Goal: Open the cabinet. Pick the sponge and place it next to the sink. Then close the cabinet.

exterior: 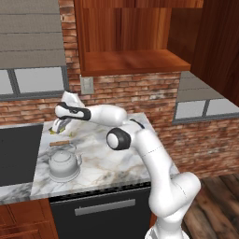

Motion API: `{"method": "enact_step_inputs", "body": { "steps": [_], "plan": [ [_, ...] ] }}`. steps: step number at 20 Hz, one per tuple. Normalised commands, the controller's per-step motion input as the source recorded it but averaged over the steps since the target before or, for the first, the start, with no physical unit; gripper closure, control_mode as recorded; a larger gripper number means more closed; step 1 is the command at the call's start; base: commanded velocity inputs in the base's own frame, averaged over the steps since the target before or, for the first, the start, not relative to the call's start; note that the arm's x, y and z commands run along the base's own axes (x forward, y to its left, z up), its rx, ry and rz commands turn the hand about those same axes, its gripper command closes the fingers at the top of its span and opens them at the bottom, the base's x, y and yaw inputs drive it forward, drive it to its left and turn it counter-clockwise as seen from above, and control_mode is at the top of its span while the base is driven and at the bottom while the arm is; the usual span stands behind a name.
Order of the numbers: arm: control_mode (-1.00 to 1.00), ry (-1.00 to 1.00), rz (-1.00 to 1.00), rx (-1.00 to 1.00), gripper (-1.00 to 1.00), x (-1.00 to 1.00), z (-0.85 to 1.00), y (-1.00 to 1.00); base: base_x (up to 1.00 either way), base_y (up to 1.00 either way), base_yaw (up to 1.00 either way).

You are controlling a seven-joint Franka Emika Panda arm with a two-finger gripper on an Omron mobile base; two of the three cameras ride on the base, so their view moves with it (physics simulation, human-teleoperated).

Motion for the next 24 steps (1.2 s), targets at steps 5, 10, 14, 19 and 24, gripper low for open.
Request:
{"method": "enact_step_inputs", "body": {
  "steps": [5,10,14,19,24],
  "plan": [
    [-1.0,-0.01,0.0,0.0,-1.0,-0.11,0.0,0.0,0.0,0.0,0.0],
    [-1.0,-0.02,0.0,0.0,-1.0,-0.2,0.0,0.0,0.0,0.0,0.0],
    [-1.0,0.0,0.0,0.0,-1.0,-0.21,0.0,-0.03,0.0,0.0,0.0],
    [-1.0,-0.01,0.0,0.0,-1.0,-0.31,0.0,-0.23,0.0,0.0,0.0],
    [-1.0,-0.06,0.0,0.0,-1.0,-0.49,0.0,-0.48,0.0,0.0,0.0]
  ]
}}
